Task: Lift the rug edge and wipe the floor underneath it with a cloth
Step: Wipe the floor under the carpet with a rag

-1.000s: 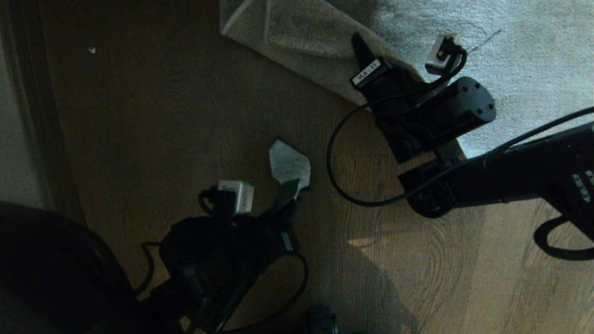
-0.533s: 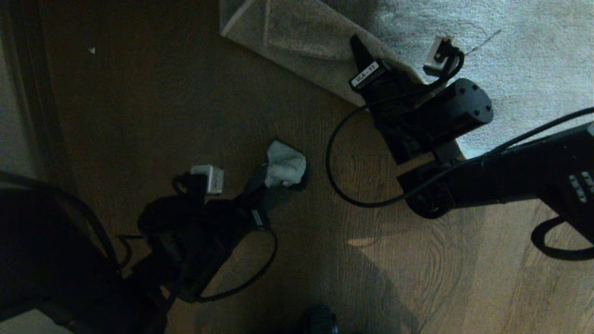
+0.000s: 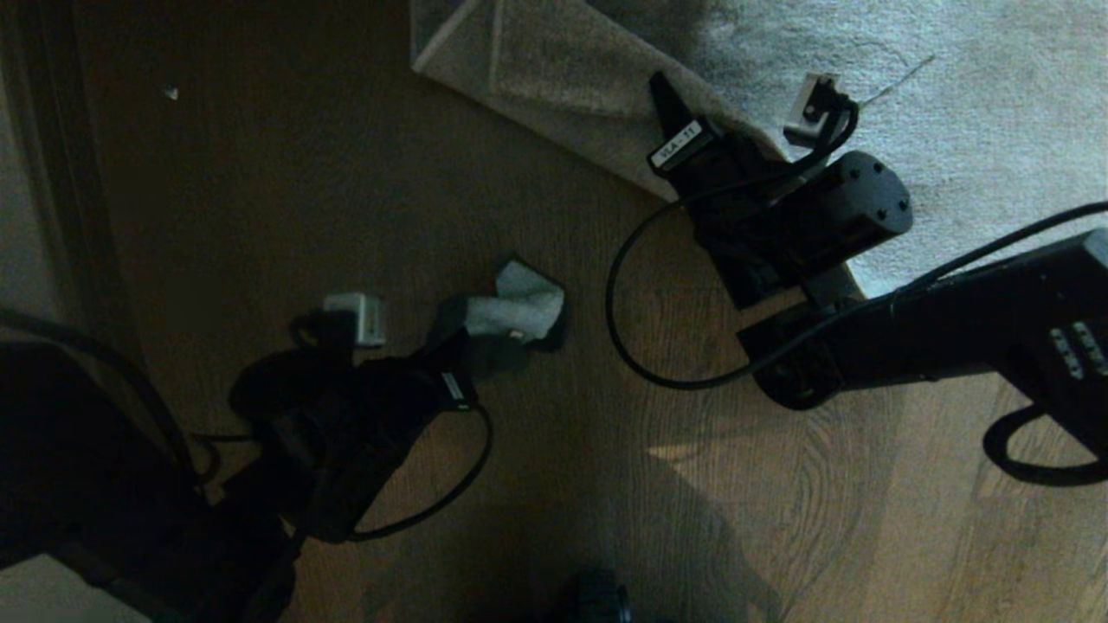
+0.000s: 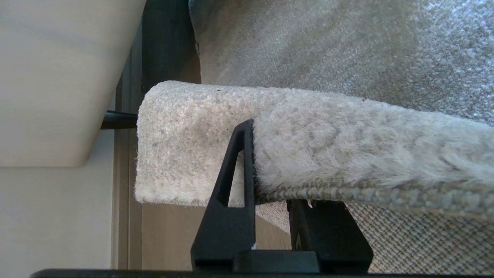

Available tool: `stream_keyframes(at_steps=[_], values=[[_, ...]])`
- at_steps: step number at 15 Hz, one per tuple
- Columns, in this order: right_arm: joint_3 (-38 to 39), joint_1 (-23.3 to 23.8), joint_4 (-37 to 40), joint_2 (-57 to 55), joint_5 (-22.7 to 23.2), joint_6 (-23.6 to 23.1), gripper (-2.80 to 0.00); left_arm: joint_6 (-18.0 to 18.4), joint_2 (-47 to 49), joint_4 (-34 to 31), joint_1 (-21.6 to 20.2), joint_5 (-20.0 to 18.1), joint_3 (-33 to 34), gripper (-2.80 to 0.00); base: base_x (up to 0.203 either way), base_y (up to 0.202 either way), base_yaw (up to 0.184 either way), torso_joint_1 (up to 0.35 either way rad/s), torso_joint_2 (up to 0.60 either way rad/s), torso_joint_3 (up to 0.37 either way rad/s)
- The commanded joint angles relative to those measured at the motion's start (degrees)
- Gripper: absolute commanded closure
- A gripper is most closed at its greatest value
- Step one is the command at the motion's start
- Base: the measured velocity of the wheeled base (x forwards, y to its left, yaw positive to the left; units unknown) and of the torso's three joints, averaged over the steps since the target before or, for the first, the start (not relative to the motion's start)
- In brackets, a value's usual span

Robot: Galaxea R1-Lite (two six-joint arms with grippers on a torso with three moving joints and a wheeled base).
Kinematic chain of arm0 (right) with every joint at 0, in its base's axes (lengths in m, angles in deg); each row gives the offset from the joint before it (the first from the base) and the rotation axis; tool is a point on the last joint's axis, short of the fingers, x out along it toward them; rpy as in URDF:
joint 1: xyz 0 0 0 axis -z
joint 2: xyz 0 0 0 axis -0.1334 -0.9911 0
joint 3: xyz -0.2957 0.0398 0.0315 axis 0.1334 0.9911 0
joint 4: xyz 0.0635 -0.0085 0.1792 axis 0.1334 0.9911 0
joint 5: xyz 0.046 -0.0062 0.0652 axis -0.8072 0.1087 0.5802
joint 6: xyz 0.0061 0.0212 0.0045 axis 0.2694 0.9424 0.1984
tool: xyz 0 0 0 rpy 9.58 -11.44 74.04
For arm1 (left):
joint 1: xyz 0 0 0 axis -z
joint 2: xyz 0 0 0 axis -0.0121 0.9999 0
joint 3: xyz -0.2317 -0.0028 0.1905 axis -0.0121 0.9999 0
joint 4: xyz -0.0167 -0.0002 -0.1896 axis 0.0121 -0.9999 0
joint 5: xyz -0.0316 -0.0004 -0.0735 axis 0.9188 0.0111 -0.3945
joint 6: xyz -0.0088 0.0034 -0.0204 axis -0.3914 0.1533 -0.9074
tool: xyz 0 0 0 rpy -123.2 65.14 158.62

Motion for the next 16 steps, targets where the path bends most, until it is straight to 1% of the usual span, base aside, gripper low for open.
stream_keyframes(at_steps=[1, 3, 5, 12, 16], values=[[0.0, 0.0, -2.7, -0.2, -0.1, 0.2, 0.0, -0.1, -0.1, 2.6, 0.0, 0.1, 0.0, 0.0, 0.0, 0.0, 0.0, 0.0, 0.0, 0.0], [0.0, 0.0, -2.7, -0.3, -0.1, 0.2, 0.0, -0.1, 0.0, 2.7, 0.9, 0.1, 0.0, 0.0, 0.0, 0.0, 0.0, 0.0, 0.0, 0.0], [0.0, 0.0, -2.7, -0.3, -0.1, 0.2, 0.0, 0.0, 0.0, 2.7, 2.9, 0.2, 0.1, 0.0, 0.0, 0.0, 0.0, 0.0, 0.0, 0.0], [0.1, 0.0, -2.7, -0.3, -0.1, 0.2, 0.0, 0.2, -0.1, 2.7, 16.0, 1.2, 1.7, 0.0, 0.0, 0.0, 0.0, 0.0, 0.0, 0.0], [0.1, 0.0, -2.7, -0.3, -0.1, 0.1, 0.0, 0.2, 0.5, 2.7, 22.7, 4.0, 2.1, 0.0, 0.0, 0.0, 0.0, 0.0, 0.0, 0.0]])
